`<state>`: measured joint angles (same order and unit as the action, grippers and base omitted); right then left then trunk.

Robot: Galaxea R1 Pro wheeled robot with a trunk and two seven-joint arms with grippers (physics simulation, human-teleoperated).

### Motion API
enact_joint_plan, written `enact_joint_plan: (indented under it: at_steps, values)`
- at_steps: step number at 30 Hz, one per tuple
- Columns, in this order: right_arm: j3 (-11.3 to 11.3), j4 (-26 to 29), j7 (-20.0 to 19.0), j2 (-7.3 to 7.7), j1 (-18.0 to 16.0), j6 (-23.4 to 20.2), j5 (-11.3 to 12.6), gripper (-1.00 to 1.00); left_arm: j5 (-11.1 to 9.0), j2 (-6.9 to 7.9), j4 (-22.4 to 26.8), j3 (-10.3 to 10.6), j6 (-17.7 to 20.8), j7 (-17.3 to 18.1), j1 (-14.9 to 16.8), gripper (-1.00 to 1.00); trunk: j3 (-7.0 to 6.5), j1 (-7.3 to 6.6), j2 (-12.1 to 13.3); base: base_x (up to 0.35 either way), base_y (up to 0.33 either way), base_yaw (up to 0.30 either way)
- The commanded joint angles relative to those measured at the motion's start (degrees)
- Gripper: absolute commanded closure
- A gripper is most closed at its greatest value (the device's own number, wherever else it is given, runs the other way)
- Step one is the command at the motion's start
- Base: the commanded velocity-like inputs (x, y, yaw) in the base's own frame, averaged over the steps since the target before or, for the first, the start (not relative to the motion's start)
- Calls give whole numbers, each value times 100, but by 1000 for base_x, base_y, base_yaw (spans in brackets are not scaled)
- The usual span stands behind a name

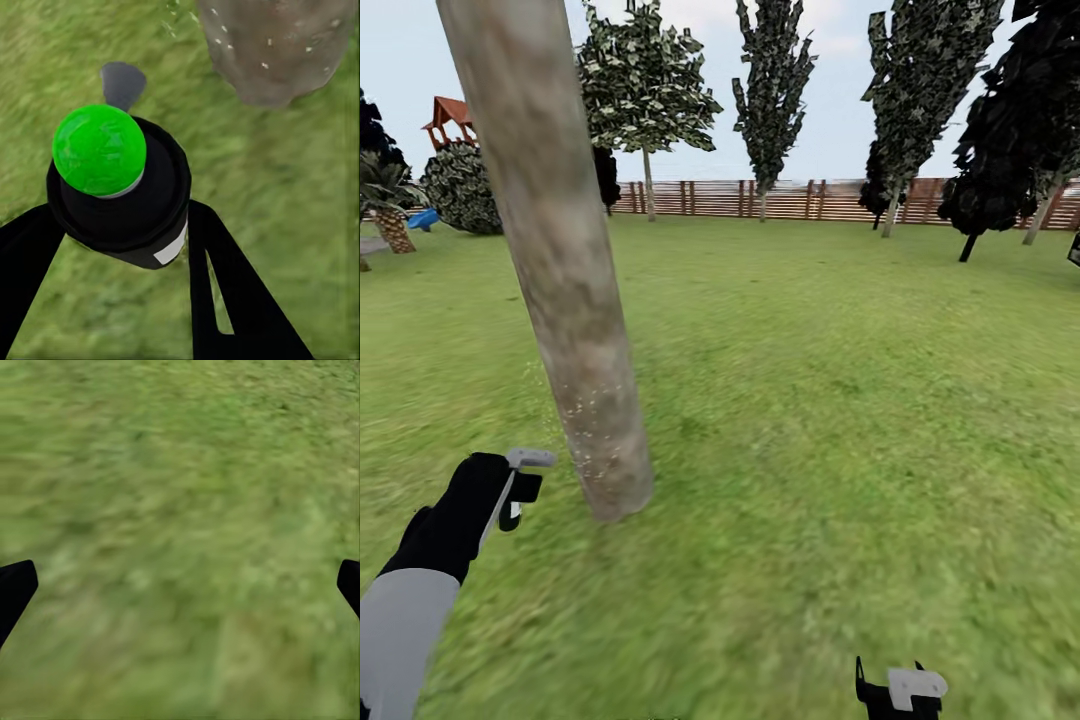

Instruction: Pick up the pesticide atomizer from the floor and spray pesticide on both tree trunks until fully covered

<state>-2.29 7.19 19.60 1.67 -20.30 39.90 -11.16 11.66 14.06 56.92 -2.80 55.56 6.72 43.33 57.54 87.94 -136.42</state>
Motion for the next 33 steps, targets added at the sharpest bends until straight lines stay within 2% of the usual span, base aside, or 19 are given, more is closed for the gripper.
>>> enact_joint_plan:
  at_steps: [1, 7, 27, 29, 31, 33]
  values:
    - [0, 1, 0, 0, 0, 0, 0, -100, 57, -55, 2, -1, -6, -2, 0, 100, 0, 0, 0, 0, -250, 195]
    - [0, -5, 0, 8, 0, 0, 0, -100, 55, -203, 27, -5, -18, -48, 0, 100, 0, 0, 0, 0, -265, 43]
    - [0, 1, 0, 9, 0, 0, 0, -100, 70, -197, 117, -17, -12, -83, 0, 100, 0, 0, 0, 0, -270, 0]
    - [0, 2, 0, 9, 0, 0, 0, -100, 72, -169, 117, -91, -11, -83, 0, 100, 0, 0, 0, 0, -270, 34]
    - [0, 1, 0, 9, 0, 0, 0, -100, 81, -165, 117, -334, -17, -83, 5, 100, 0, 0, 0, 0, -270, 206]
    - [0, 2, 0, 9, 0, 0, 0, -100, 100, -160, 117, -406, -19, -83, 8, 100, 0, 0, 0, 0, -270, 265]
